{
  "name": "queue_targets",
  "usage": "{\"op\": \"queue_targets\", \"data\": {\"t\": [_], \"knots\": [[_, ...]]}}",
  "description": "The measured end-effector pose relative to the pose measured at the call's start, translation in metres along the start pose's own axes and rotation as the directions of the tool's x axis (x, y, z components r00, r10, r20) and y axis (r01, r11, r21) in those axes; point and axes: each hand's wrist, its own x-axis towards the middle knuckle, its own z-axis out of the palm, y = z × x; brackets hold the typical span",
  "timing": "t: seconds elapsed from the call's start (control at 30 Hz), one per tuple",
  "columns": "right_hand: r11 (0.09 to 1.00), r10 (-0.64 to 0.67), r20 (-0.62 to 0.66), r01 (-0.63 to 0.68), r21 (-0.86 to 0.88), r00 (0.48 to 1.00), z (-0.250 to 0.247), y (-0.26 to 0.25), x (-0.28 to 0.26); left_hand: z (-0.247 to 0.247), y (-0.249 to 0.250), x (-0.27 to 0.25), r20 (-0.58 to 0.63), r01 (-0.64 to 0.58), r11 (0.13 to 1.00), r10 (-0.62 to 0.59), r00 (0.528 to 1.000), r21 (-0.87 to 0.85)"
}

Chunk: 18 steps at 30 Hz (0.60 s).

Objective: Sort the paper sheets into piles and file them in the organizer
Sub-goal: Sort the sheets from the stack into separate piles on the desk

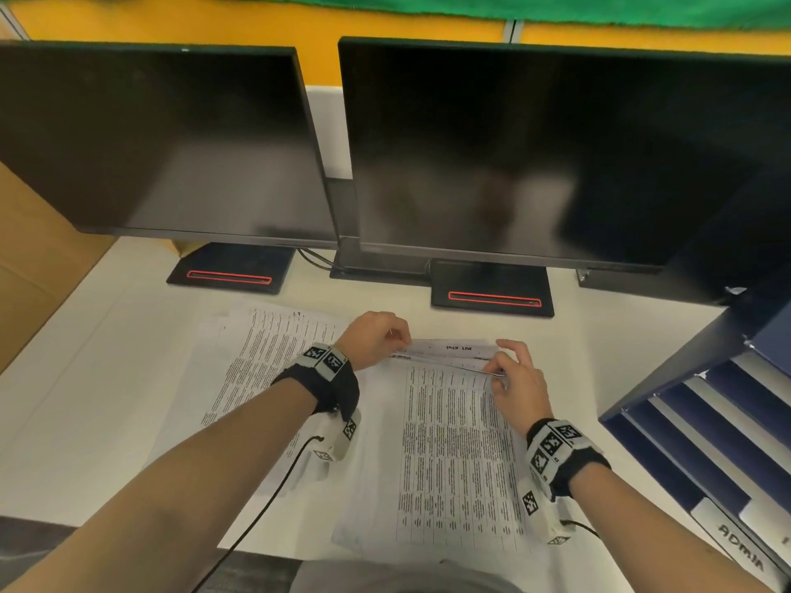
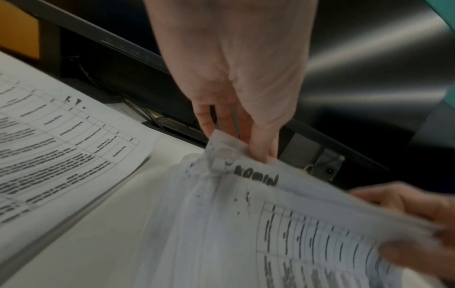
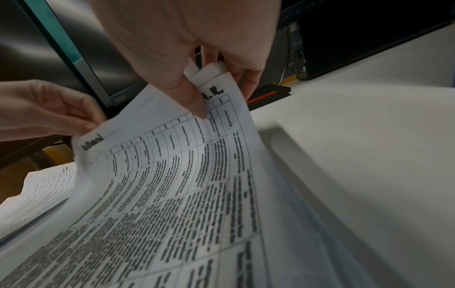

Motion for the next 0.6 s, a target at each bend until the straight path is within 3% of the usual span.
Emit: {"op": "queue_targets", "data": {"t": [0.13, 0.23, 0.33, 0.43, 0.6], "knots": [[0.999, -0.026, 0.01, 0.025, 0.042, 1.0, 0.0, 0.002, -0.001, -0.007, 0.003, -0.003, 0.208, 0.091, 0.978, -0.051, 0.977, -0.186], [0.998, -0.038, 0.029, 0.036, 0.047, 0.999, -0.001, 0.001, -0.001, -0.005, 0.001, -0.004, 0.229, 0.204, 0.951, -0.15, 0.962, -0.234], [0.999, -0.017, 0.026, 0.016, 0.034, 1.0, 0.001, 0.002, -0.001, 0.0, -0.001, -0.002, 0.223, 0.272, 0.946, -0.231, 0.947, -0.174], [1.0, 0.013, 0.016, -0.014, 0.023, 1.0, 0.002, 0.0, -0.004, 0.004, 0.002, -0.002, 0.219, 0.26, 0.955, -0.227, 0.949, -0.139], [0.994, -0.094, 0.045, 0.096, -0.052, 0.995, -0.001, 0.0, -0.004, 0.007, 0.006, -0.001, 0.222, 0.181, 0.981, -0.162, 0.961, -0.067]]}}
